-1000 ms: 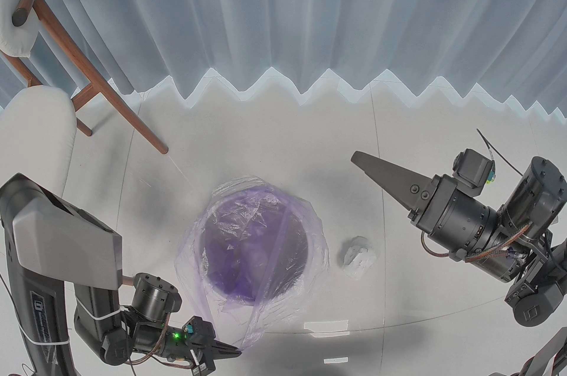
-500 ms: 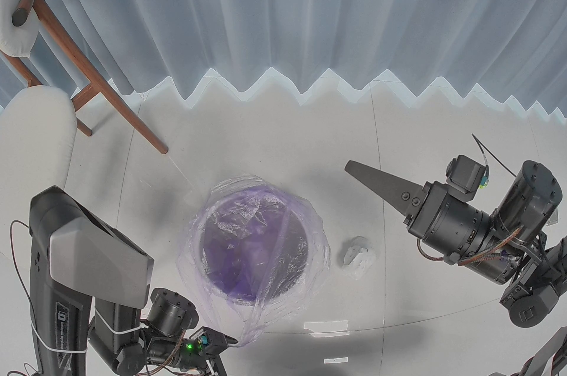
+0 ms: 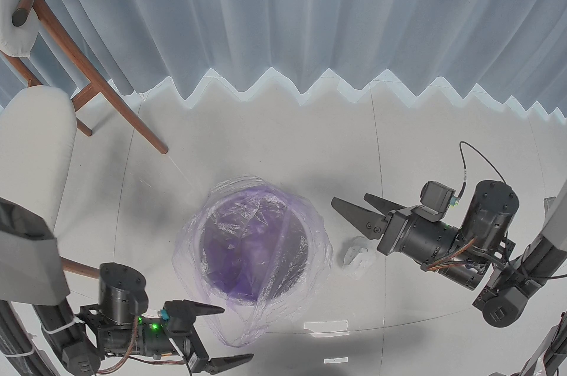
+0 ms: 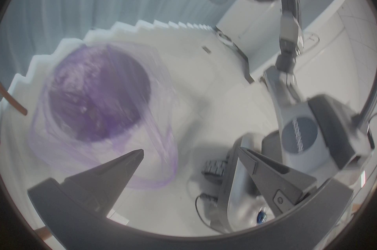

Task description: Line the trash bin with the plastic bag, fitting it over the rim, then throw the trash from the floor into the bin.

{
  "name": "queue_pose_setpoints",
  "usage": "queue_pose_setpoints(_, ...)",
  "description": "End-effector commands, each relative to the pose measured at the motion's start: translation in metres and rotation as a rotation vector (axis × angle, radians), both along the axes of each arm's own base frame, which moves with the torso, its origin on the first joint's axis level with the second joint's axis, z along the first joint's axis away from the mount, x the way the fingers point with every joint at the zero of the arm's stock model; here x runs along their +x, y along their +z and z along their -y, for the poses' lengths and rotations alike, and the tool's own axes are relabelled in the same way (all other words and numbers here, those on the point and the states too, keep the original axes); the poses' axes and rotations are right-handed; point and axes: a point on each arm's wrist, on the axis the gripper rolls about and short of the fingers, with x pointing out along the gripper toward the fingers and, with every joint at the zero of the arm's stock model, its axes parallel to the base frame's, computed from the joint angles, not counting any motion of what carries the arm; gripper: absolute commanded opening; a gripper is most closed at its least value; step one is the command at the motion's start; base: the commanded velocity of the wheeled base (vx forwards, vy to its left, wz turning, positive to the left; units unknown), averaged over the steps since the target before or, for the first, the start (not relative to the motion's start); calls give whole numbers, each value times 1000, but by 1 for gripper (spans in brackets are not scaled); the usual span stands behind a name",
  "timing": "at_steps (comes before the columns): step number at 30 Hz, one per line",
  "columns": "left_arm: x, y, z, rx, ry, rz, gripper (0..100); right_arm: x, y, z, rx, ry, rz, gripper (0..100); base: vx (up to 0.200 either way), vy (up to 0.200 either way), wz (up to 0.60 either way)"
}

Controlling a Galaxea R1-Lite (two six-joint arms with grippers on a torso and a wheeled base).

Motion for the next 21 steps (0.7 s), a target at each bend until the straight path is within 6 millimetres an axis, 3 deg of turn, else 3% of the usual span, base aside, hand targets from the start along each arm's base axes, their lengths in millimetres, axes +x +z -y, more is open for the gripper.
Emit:
queue_pose_setpoints(1, -18, 65, -16, -280, 139, 120, 100, 22, -58, -3, -186, -106, 10, 100, 0, 0, 0)
queue_pose_setpoints(3, -13, 88, -23, -354, 325, 204, 100, 25, -75, -5, -250, -108, 9, 100, 0, 0, 0)
queue_pose_setpoints(6, -1, 93, -24, -343, 501, 246, 100, 33, -85, -11, -269, -104, 12, 100, 0, 0, 0)
queue_pose_setpoints(8, 2, 90, -23, -327, 531, 236, 100, 37, -88, -14, -277, -100, 22, 100, 0, 0, 0)
queue_pose_setpoints(13, 21, 60, -46, -211, 687, 126, 100, 64, -117, -29, -399, -132, 95, 100, 0, 0, 0)
queue_pose_setpoints(21, 43, 22, -52, -102, 754, 3, 100, 75, -118, -35, -427, -135, 95, 100, 0, 0, 0)
